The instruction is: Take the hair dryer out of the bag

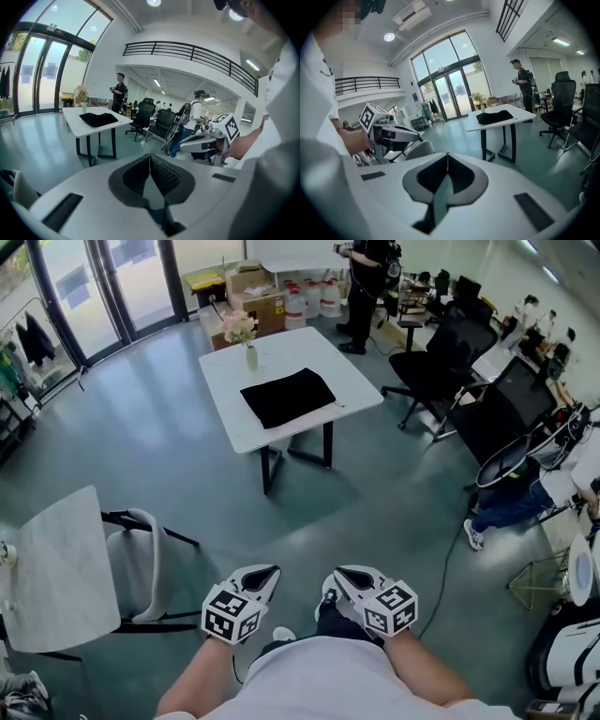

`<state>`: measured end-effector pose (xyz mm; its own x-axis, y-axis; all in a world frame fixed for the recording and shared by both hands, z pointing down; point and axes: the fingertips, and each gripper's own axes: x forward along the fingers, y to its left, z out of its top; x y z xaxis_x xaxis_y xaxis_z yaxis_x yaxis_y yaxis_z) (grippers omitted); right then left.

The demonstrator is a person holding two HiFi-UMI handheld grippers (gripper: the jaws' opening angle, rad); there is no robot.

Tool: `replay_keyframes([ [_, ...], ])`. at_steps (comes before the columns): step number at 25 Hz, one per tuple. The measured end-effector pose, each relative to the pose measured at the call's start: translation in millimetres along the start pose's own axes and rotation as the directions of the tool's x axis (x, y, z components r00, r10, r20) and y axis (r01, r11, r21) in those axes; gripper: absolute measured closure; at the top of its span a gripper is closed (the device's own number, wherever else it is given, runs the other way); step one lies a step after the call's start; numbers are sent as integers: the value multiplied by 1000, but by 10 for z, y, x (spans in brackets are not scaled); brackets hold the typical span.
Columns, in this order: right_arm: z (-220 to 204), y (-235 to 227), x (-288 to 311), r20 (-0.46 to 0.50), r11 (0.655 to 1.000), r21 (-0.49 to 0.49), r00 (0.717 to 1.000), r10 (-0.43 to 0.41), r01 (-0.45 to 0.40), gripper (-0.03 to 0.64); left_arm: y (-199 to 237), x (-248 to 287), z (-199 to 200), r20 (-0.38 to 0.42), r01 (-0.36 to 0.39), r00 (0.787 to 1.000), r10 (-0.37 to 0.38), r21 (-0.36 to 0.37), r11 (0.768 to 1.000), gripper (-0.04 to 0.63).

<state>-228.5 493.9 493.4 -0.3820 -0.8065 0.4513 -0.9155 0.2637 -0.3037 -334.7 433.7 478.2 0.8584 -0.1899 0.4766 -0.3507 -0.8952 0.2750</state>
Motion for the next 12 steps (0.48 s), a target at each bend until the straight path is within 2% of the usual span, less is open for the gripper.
replay_keyframes([
  [5,283,-368,224,18,1000,-2,1000,25,-25,600,202,239,239,-8,-31,999,31,-4,1000,578],
  [12,731,-997,507,23,996,-51,997,74,-73,600,516,799,775,12,-85,996,85,1,996,578],
])
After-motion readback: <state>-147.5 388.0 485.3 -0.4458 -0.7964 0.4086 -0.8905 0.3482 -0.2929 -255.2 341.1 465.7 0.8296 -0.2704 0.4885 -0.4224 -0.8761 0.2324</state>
